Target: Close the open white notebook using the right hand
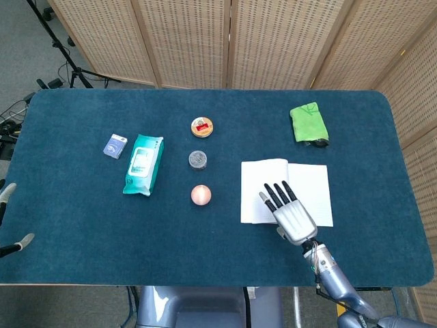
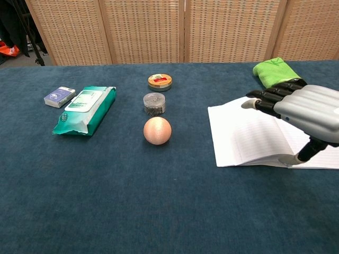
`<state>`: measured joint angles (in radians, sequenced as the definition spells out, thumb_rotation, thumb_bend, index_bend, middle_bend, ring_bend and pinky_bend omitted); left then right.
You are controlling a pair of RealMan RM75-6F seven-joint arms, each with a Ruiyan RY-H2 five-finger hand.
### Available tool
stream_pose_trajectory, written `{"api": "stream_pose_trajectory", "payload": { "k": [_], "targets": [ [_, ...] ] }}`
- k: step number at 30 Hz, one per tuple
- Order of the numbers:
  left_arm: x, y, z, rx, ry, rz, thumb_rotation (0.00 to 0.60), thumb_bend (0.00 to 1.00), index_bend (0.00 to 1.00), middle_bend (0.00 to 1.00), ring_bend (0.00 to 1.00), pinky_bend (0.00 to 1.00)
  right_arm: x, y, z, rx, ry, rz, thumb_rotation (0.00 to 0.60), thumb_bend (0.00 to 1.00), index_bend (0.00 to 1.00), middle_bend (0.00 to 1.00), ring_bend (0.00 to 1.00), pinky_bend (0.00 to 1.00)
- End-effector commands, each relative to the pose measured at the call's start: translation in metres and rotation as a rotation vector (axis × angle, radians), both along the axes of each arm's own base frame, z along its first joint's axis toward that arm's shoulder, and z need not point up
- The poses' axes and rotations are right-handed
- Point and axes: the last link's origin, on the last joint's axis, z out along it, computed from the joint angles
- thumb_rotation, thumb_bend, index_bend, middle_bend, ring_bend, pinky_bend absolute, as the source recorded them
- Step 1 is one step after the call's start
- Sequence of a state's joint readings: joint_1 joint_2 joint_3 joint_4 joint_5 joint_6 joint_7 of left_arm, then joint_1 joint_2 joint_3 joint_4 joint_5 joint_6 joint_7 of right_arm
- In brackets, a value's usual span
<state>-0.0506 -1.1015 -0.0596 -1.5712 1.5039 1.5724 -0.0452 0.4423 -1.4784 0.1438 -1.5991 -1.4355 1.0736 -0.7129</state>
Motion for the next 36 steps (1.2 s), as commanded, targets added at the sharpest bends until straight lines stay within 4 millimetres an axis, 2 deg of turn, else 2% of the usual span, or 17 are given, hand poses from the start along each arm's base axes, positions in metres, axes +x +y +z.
{"api": "stream_pose_trajectory", "payload": {
  "k": [1, 10, 22, 36],
  "targets": [
    [0.0, 0.0, 0.0, -0.001, -0.002, 0.001, 0.6, 0.0, 0.0, 0.0, 0.0, 0.0, 0.002, -0.006, -0.006, -0.007, 0.018, -0.012, 0.6, 0.25, 0.0, 0.0, 0.0, 0.0],
    [-0.001, 0.001, 0.005, 0.005, -0.016, 0.009, 0.6, 0.0, 0.0, 0.0, 0.0, 0.0, 0.001, -0.003, -0.02, 0.03, 0.049, -0.014, 0.6, 0.23, 0.0, 0.0, 0.0, 0.0],
    [-0.001, 0.001, 0.006, -0.001, -0.02, 0.01, 0.6, 0.0, 0.0, 0.0, 0.0, 0.0, 0.002, -0.011, -0.038, 0.01, 0.097, 0.022, 0.6, 0.23, 0.0, 0.0, 0.0, 0.0],
    [-0.001, 0.002, 0.009, -0.008, -0.039, 0.006, 0.6, 0.0, 0.0, 0.0, 0.0, 0.0, 0.0, -0.015, -0.046, -0.011, 0.151, 0.04, 0.6, 0.23, 0.0, 0.0, 0.0, 0.0]
  ]
}}
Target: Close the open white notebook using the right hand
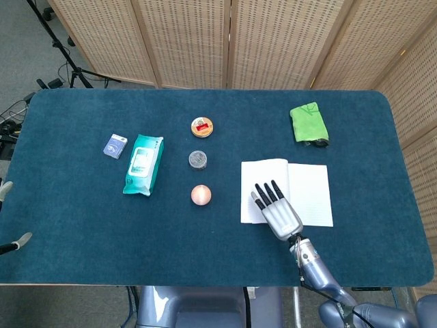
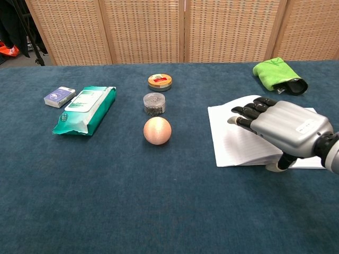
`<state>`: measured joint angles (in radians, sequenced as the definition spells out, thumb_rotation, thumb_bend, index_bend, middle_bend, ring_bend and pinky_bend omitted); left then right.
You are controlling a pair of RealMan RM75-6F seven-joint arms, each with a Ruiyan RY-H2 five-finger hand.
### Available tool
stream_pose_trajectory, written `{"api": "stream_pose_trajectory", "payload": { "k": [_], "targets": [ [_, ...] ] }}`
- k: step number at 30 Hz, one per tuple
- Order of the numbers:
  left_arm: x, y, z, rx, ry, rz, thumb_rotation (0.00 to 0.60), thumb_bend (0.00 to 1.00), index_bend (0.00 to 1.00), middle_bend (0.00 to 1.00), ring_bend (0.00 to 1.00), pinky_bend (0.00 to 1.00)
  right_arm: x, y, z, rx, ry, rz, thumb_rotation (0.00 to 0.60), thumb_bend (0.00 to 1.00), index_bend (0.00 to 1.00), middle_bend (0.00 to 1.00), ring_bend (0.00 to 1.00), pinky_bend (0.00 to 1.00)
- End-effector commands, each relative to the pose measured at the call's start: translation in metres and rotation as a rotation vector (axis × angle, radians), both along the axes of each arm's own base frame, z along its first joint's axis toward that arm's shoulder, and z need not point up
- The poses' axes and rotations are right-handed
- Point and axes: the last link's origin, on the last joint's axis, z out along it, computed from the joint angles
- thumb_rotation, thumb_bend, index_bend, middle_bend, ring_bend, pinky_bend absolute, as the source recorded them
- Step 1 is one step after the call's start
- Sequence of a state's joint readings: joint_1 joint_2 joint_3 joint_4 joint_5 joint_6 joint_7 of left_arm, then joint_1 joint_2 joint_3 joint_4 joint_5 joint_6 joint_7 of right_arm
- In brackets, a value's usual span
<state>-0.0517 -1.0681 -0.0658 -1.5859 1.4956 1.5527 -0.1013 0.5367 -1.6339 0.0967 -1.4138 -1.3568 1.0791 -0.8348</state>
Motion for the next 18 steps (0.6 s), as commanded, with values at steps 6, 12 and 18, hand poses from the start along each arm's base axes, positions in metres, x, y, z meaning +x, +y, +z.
{"api": "stream_pose_trajectory", "payload": {
  "k": [6, 12, 18],
  "targets": [
    [0.0, 0.0, 0.0, -0.004, 0.001, -0.002, 0.6, 0.0, 0.0, 0.0, 0.0, 0.0, -0.002, 0.0, -0.006, 0.004, 0.025, 0.003, 0.6, 0.23, 0.0, 0.0, 0.0, 0.0],
    [0.0, -0.001, 0.001, -0.004, -0.008, -0.004, 0.6, 0.0, 0.0, 0.0, 0.0, 0.0, -0.004, -0.003, -0.01, -0.014, 0.058, 0.026, 0.6, 0.23, 0.0, 0.0, 0.0, 0.0],
    [-0.001, -0.002, 0.003, -0.003, -0.014, -0.002, 0.6, 0.0, 0.0, 0.0, 0.0, 0.0, -0.006, -0.004, -0.014, -0.026, 0.082, 0.049, 0.6, 0.25, 0.0, 0.0, 0.0, 0.0]
  ]
}}
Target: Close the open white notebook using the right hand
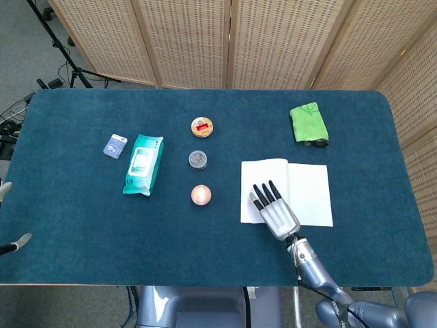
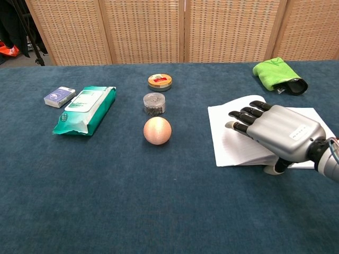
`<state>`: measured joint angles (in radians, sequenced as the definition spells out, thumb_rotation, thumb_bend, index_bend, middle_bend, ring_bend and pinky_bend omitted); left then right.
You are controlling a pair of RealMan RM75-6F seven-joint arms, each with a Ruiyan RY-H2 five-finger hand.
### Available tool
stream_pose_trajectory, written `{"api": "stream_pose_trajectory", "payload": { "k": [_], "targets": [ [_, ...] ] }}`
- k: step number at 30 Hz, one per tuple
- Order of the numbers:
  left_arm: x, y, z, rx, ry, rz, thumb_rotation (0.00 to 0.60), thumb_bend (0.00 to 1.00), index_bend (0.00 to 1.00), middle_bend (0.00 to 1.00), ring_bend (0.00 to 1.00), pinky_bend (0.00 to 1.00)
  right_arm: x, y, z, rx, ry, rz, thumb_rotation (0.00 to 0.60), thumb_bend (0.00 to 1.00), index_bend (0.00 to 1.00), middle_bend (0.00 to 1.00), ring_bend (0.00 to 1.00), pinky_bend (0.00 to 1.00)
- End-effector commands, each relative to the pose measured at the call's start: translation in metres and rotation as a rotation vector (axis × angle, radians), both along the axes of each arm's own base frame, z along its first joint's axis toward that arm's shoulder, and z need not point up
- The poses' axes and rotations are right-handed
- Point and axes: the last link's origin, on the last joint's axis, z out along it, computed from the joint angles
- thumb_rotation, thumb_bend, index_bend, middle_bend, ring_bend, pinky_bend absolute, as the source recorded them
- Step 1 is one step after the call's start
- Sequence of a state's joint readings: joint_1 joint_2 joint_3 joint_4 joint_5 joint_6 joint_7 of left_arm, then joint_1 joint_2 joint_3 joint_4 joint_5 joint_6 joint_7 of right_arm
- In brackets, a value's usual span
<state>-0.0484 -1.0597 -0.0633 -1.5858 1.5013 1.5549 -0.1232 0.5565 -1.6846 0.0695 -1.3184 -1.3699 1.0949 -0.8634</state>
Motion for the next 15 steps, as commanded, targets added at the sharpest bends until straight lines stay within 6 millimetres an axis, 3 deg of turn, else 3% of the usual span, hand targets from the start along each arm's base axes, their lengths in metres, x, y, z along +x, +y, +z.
{"api": "stream_pose_trajectory", "payload": {
  "k": [1, 11, 15],
  "targets": [
    [-0.0003, 0.0, 0.0003, -0.001, -0.002, 0.001, 0.6, 0.0, 0.0, 0.0, 0.0, 0.0, 0.0, -0.0006, -0.0018, -0.007, 0.011, 0.014, 0.6, 0.27, 0.0, 0.0, 0.0, 0.0],
    [-0.0001, 0.0005, 0.0, -0.007, -0.005, 0.0, 0.6, 0.0, 0.0, 0.0, 0.0, 0.0, 0.0027, -0.0036, 0.0011, -0.035, -0.02, 0.033, 0.6, 0.53, 0.01, 0.0, 0.0, 0.0],
    [0.0001, 0.0012, -0.0011, -0.011, -0.003, 0.002, 0.6, 0.0, 0.0, 0.0, 0.0, 0.0, 0.0033, -0.0051, 0.0043, -0.043, -0.055, 0.036, 0.6, 0.57, 0.03, 0.0, 0.0, 0.01]
  ]
}}
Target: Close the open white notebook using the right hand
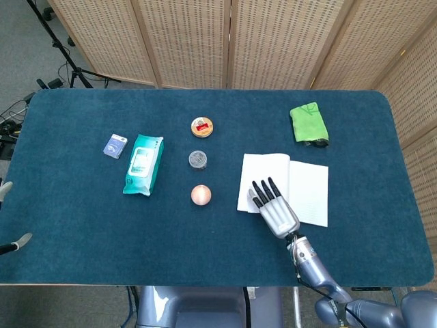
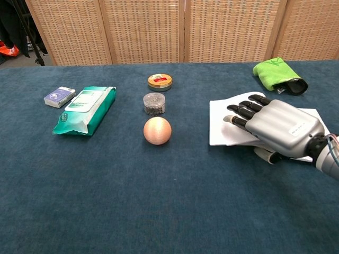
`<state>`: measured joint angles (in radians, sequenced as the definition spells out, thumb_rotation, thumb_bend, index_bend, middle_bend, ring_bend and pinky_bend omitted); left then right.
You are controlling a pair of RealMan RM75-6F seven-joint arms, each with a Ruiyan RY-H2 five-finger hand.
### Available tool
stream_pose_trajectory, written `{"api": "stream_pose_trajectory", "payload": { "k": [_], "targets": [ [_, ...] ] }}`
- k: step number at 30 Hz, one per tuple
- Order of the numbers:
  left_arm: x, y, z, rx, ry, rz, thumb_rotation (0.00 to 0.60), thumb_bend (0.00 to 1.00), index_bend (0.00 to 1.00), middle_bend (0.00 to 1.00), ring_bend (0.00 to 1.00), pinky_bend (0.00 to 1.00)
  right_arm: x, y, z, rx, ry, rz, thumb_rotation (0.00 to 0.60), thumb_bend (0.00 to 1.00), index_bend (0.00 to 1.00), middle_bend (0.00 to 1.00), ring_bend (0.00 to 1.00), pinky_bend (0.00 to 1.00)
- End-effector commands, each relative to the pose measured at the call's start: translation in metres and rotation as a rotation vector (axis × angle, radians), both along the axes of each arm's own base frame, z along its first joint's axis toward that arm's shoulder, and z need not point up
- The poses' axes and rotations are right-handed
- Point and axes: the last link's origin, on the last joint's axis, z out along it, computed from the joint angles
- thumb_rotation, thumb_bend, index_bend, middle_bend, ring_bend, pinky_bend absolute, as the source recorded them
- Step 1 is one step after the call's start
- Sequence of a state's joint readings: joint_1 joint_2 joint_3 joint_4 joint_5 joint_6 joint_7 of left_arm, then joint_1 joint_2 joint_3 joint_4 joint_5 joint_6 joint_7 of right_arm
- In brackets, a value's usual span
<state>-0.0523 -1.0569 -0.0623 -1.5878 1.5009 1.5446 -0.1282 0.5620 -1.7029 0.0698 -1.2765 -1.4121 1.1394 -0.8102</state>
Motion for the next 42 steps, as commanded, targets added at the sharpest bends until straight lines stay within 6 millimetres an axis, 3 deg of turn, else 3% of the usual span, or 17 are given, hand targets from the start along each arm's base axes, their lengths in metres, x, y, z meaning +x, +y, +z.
{"api": "stream_pose_trajectory", "payload": {
  "k": [1, 7, 18, 29, 32, 39, 42],
  "targets": [
    [0.0, 0.0, -0.001, -0.003, 0.002, 0.001, 0.6, 0.0, 0.0, 0.0, 0.0, 0.0, 0.0, -0.002, 0.003, -0.011, -0.028, 0.0, 0.6, 0.57, 0.03, 0.0, 0.0, 0.01],
    [0.0, 0.0, -0.001, -0.002, 0.002, 0.003, 0.6, 0.0, 0.0, 0.0, 0.0, 0.0, -0.005, -0.005, 0.005, 0.0, -0.131, -0.083, 0.6, 0.61, 0.05, 0.0, 0.0, 0.04],
    [0.001, -0.002, 0.0, 0.0, 0.0, -0.007, 0.6, 0.0, 0.0, 0.0, 0.0, 0.0, -0.018, -0.001, 0.025, 0.133, -0.577, -0.422, 0.6, 0.75, 0.09, 0.01, 0.0, 0.06],
    [0.002, -0.005, 0.0, -0.001, -0.003, -0.017, 0.6, 0.0, 0.0, 0.0, 0.0, 0.0, -0.034, 0.003, 0.04, 0.16, -1.122, -0.746, 0.6, 0.99, 0.13, 0.04, 0.0, 0.06],
    [0.002, -0.006, -0.001, -0.003, -0.002, -0.021, 0.6, 0.0, 0.0, 0.0, 0.0, 0.0, -0.038, 0.001, 0.048, 0.202, -1.298, -0.88, 0.6, 1.0, 0.13, 0.04, 0.0, 0.06],
    [0.003, -0.006, -0.004, -0.009, 0.006, -0.019, 0.6, 0.0, 0.0, 0.0, 0.0, 0.0, -0.049, -0.006, 0.058, 0.119, -1.559, -0.968, 0.6, 1.0, 0.13, 0.01, 0.0, 0.06],
    [0.003, -0.006, -0.005, -0.01, 0.008, -0.019, 0.6, 0.0, 0.0, 0.0, 0.0, 0.0, -0.054, -0.01, 0.065, 0.066, -1.65, -0.983, 0.6, 1.0, 0.06, 0.0, 0.0, 0.06]
  ]
}}
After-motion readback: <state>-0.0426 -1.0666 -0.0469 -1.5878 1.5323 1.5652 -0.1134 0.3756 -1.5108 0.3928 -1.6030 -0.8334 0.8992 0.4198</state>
